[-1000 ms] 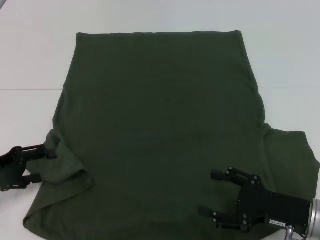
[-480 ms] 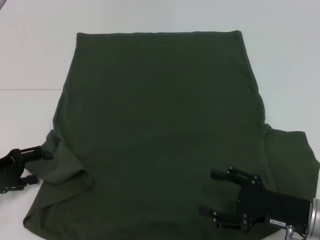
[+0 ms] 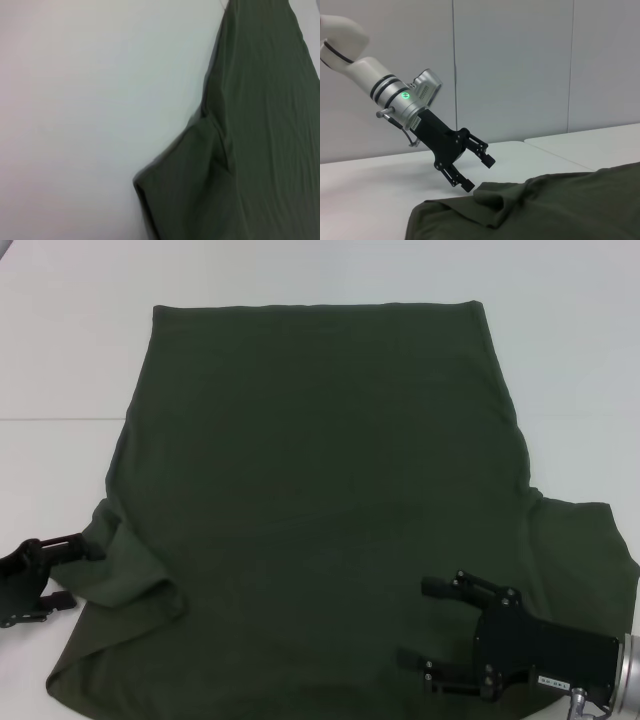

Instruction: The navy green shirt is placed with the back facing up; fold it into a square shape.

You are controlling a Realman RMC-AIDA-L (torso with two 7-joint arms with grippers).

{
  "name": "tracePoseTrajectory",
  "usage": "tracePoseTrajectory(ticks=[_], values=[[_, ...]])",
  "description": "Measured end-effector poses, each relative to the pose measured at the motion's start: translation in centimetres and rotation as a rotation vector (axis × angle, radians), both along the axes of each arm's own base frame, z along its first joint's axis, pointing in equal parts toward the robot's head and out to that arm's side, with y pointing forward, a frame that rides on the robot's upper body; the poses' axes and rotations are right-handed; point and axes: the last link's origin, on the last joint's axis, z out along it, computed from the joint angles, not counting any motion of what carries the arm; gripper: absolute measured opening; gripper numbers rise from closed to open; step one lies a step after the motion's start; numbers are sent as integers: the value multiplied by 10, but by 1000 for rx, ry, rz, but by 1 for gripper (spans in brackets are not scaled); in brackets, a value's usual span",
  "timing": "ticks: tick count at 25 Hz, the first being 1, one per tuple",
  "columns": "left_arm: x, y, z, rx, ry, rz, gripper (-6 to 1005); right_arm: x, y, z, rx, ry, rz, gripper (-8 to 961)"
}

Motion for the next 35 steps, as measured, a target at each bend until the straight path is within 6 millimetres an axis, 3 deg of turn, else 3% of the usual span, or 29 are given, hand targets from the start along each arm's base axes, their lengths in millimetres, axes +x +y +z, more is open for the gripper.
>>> tracePoseTrajectory(ticks=[35], values=[[-1, 4, -7, 9, 35, 0, 862, 0, 1, 0, 1, 0, 1, 910]])
